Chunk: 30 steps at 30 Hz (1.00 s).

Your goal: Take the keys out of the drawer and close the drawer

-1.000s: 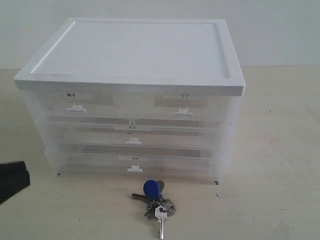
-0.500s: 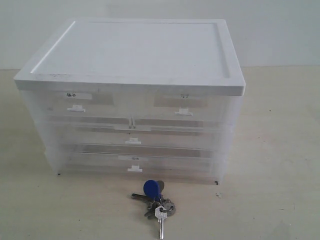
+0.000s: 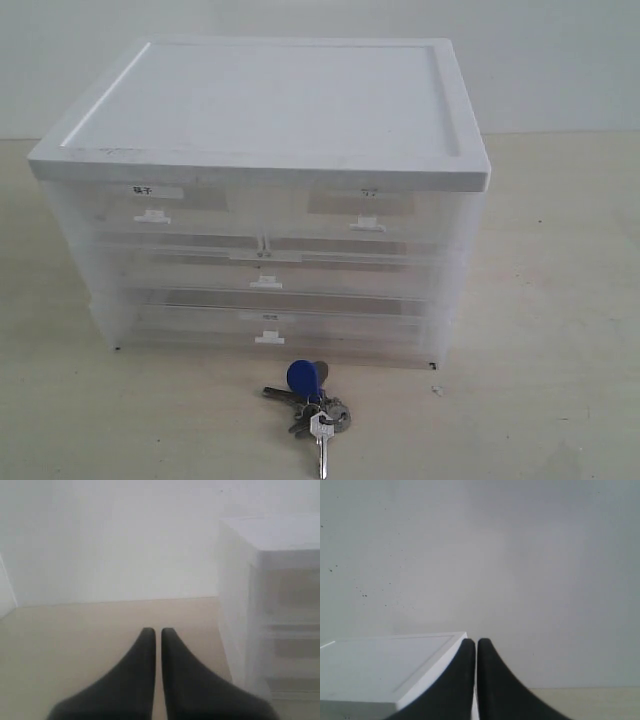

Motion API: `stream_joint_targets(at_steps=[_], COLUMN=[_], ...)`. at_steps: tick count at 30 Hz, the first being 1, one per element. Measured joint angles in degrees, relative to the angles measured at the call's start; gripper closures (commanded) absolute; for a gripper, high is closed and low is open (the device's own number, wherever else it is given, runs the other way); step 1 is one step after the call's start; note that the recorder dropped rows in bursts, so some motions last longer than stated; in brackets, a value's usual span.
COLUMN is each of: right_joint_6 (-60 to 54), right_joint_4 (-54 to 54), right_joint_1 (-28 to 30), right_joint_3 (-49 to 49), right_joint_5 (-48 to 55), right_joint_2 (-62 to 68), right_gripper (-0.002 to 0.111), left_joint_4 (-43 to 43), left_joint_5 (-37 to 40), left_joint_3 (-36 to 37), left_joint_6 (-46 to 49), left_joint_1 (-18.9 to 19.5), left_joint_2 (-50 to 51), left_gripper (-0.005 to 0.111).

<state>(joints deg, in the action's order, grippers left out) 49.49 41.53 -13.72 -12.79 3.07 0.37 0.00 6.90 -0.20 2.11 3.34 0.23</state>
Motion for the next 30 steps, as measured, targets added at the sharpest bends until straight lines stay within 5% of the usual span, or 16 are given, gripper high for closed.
stream_joint_targets(at_steps=[10,30], right_joint_6=[0.0,0.0], right_joint_4=[0.0,0.0], right_joint_1=[0.0,0.0], right_joint_3=[0.0,0.0], right_joint_5=[0.2,0.2], right_joint_2=[0.0,0.0], right_gripper=[0.108,0.108], left_joint_4=[0.0,0.0], left_joint_5=[8.9,9.2], left_joint_3=[0.0,0.0], left_joint_6=[0.2,0.2], left_joint_1=[1.6,1.6], left_joint_2=[0.0,0.0], left_gripper=[0.102,0.102])
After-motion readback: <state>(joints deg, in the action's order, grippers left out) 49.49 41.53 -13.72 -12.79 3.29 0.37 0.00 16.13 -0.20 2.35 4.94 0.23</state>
